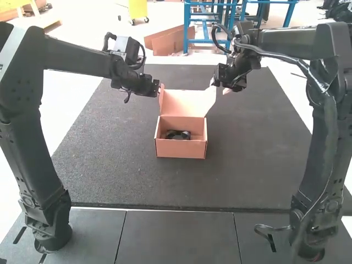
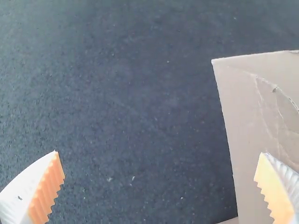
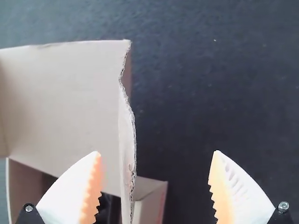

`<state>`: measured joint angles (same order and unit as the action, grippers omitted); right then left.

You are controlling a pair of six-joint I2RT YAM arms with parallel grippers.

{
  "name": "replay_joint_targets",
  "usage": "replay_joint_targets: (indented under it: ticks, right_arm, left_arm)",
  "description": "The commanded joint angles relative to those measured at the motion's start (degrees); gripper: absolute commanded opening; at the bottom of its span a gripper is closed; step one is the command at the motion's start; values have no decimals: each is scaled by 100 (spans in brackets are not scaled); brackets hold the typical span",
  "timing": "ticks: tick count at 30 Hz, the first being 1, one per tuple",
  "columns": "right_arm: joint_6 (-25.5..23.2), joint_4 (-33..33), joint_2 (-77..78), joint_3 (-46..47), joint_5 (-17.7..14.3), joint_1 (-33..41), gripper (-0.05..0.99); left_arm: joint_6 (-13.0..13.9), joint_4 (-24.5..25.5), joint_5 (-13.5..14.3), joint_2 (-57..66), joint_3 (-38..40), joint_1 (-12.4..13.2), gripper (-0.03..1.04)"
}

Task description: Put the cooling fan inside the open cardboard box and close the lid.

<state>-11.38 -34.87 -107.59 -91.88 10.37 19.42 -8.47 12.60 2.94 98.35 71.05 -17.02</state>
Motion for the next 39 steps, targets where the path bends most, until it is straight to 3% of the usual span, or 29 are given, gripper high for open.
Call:
replay_joint_targets:
  ticks: [1,3,15,24,31,33,39]
  right_arm:
    - [-49,7,-34,-199,123,-44,40]
    - [-49,7,-34,-199,132,-35,34]
    - [-49,24,-148,-208,176,-17,30]
    - [-40,68,-175,-208,220,-17,13]
    - [4,121,-175,-269,220,-17,8]
    - [4,121,-166,-296,220,-17,1]
    - [21,24,-122,-410,237,150,-1]
  left_arm:
    - [-58,-3,-83,97,261,-39,97]
    - [-76,14,-83,97,261,-39,97]
    - [-120,102,-83,88,261,-21,97]
    - [-120,120,-83,88,252,-30,97]
    - [-120,181,-83,88,252,-39,97]
    - [-129,190,-83,88,261,-39,97]
    - [-120,208,-74,88,287,-39,97]
